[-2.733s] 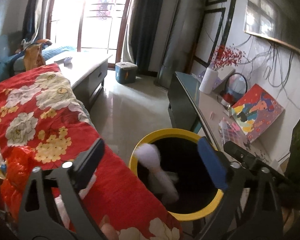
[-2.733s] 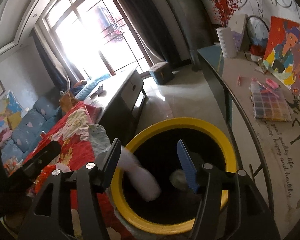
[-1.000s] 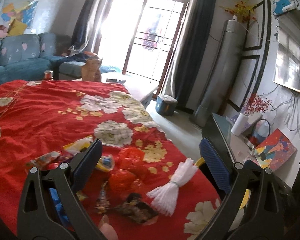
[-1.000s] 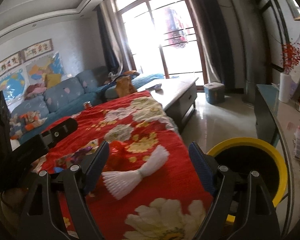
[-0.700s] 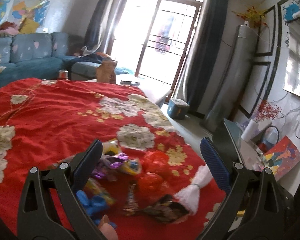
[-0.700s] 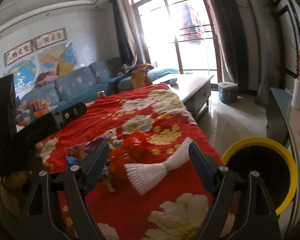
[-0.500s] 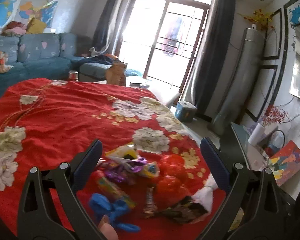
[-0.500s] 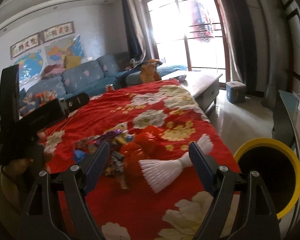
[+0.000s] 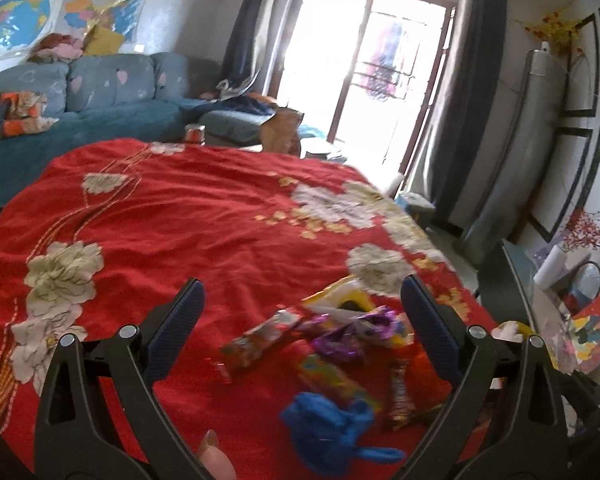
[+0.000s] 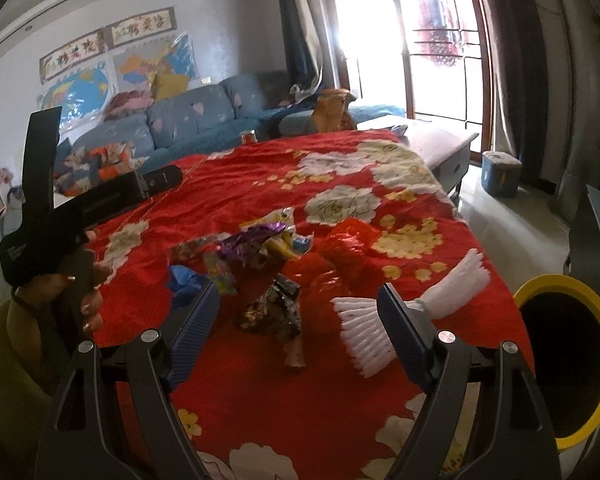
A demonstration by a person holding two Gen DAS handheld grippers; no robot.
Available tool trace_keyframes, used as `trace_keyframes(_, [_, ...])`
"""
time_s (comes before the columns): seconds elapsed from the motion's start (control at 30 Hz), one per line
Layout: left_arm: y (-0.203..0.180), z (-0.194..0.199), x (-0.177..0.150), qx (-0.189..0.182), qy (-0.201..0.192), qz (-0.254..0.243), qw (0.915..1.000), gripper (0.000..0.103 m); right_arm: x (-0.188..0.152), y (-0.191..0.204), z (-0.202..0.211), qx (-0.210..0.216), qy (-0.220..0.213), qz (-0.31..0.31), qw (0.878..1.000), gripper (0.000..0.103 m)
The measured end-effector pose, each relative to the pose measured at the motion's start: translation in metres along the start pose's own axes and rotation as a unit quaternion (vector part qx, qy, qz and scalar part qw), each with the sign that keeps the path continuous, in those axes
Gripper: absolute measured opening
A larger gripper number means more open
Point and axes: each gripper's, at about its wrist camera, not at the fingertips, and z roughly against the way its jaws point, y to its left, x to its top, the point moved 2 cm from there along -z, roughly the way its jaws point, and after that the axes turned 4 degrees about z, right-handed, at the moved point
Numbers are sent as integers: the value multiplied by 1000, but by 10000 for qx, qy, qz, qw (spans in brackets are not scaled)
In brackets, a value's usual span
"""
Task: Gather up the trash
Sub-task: 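Move the right gripper back over the candy wrappers on the bedspread, then close the right gripper on the red snack wrapper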
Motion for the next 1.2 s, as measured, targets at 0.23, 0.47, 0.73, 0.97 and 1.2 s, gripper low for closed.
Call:
trace_keyframes(0.23, [42,-25,-4,198,518,158,9983,86,-3,1,-18,91,252,-33,9996,68])
trace_keyframes(0.47, [66,-51,-17,1,1151,240,9931,68,-9,1,-30,141,463,-58,9988,53])
trace_keyframes(0.73, [63,-66,-33,-403,1519,323,9871,56,-15,2,-34,197,603,-62,9980,28])
trace_keyframes(0.97, [59,-70,-40,-614,1680,424,9830,34,-21,5,-35,233,655,-14,9976,15])
trace_keyframes(1.2, [59,-72,-42,-850,1750,671,9786,9,-22,7,-32,236,604,16,9979,12])
